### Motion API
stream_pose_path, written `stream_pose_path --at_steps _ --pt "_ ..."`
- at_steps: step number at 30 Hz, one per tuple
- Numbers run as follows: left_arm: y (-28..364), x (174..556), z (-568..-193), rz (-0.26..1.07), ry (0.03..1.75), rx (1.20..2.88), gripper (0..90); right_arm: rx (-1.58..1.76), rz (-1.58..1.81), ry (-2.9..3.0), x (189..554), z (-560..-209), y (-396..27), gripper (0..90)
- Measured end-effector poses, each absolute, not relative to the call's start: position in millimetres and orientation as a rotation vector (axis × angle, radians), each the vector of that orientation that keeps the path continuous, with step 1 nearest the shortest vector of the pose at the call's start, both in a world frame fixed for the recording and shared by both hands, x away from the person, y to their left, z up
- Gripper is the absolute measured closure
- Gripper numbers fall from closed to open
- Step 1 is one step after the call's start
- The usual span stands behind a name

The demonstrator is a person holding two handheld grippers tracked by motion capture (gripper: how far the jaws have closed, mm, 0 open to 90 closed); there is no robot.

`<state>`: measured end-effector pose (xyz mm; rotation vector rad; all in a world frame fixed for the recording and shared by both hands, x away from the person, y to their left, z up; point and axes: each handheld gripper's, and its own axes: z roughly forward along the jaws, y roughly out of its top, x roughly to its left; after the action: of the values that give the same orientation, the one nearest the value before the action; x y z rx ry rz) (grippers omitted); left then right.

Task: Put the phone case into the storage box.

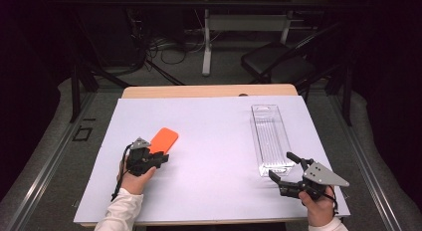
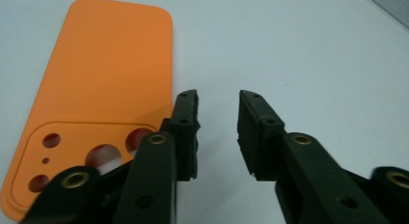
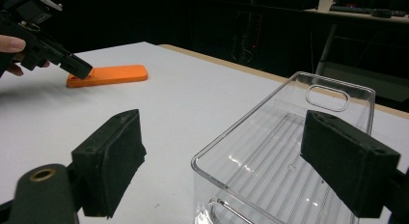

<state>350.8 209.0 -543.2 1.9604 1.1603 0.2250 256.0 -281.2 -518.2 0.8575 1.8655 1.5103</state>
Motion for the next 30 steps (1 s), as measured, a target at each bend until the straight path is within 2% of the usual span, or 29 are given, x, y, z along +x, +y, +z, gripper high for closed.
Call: stream_pose_path --at_steps 7,10,16,27,30 --pt "204.2 349.2 -542.4 0.253 1.125 1.959 47.8 0.857 1.511 1.865 256.0 -518.1 -281.3 13.9" --pt "203.3 348.9 -543.0 0.294 1.143 1.968 44.7 0.856 1.509 1.866 255.9 -518.1 -281.2 13.9" --pt "204.6 348.8 -541.1 0.332 1.152 1.969 39.9 0.854 1.507 1.868 255.8 -517.9 -281.7 13.9" --pt "208.9 349.2 -538.2 0.338 1.163 1.945 38.9 0.852 1.510 1.869 256.0 -518.2 -281.3 13.9" --pt "209.2 349.4 -538.2 0.328 1.163 1.938 35.0 0.852 1.510 1.870 255.9 -518.2 -281.2 13.9"
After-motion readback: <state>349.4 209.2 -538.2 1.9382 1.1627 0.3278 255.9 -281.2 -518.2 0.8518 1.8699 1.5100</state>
